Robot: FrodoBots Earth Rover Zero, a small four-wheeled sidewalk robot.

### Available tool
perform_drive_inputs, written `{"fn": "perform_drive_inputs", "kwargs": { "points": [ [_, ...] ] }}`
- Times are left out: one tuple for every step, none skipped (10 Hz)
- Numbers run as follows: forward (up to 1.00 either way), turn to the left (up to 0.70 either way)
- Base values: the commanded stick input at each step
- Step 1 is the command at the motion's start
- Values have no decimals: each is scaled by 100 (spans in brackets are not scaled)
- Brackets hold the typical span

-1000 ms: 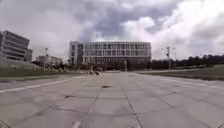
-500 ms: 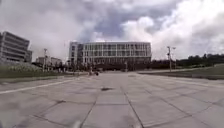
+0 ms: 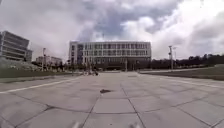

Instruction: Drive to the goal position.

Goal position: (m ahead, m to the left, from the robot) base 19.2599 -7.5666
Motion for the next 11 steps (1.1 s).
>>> {"fn": "perform_drive_inputs", "kwargs": {
  "points": [
    [70, 0],
    [70, 0],
    [70, 0],
    [70, 0],
    [70, 0],
    [70, 0],
    [70, 0],
    [70, 0],
    [70, 0],
    [70, 0],
    [70, 0]
  ]
}}
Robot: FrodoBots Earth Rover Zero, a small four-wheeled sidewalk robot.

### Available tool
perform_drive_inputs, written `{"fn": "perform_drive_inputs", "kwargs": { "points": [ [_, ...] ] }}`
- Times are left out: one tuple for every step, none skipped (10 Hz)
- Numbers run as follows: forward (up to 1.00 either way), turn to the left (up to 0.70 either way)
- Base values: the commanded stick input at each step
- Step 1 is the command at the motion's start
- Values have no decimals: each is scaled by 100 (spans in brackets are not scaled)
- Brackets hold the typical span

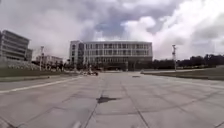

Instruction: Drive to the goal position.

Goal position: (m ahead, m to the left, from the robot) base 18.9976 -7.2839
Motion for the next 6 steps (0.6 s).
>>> {"fn": "perform_drive_inputs", "kwargs": {
  "points": [
    [70, 0],
    [70, 0],
    [70, 0],
    [70, 0],
    [70, 0],
    [70, 0]
  ]
}}
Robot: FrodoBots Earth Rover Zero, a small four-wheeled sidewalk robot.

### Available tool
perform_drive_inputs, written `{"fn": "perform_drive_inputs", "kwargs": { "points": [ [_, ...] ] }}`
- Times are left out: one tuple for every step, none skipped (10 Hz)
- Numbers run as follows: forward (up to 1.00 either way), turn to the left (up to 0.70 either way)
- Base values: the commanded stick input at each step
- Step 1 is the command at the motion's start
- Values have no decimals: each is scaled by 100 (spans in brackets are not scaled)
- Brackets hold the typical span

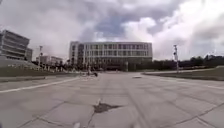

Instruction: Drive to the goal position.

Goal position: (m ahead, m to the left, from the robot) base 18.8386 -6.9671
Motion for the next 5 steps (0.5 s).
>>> {"fn": "perform_drive_inputs", "kwargs": {
  "points": [
    [70, 0],
    [70, 0],
    [70, 0],
    [70, 0],
    [70, 0]
  ]
}}
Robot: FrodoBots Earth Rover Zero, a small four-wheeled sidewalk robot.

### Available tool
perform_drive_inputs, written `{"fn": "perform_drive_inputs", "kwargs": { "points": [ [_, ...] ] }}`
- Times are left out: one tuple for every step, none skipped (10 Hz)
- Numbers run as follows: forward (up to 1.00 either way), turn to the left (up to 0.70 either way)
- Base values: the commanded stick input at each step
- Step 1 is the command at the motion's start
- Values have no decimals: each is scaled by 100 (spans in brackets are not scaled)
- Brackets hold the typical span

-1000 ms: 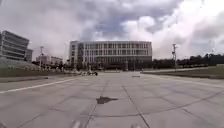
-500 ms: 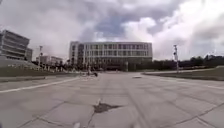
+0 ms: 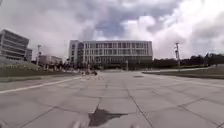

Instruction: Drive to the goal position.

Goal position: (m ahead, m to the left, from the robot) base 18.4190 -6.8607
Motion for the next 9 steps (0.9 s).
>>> {"fn": "perform_drive_inputs", "kwargs": {
  "points": [
    [70, 0],
    [70, 0],
    [70, 0],
    [70, 0],
    [70, 0],
    [70, 0],
    [70, 0],
    [70, 0],
    [70, 0]
  ]
}}
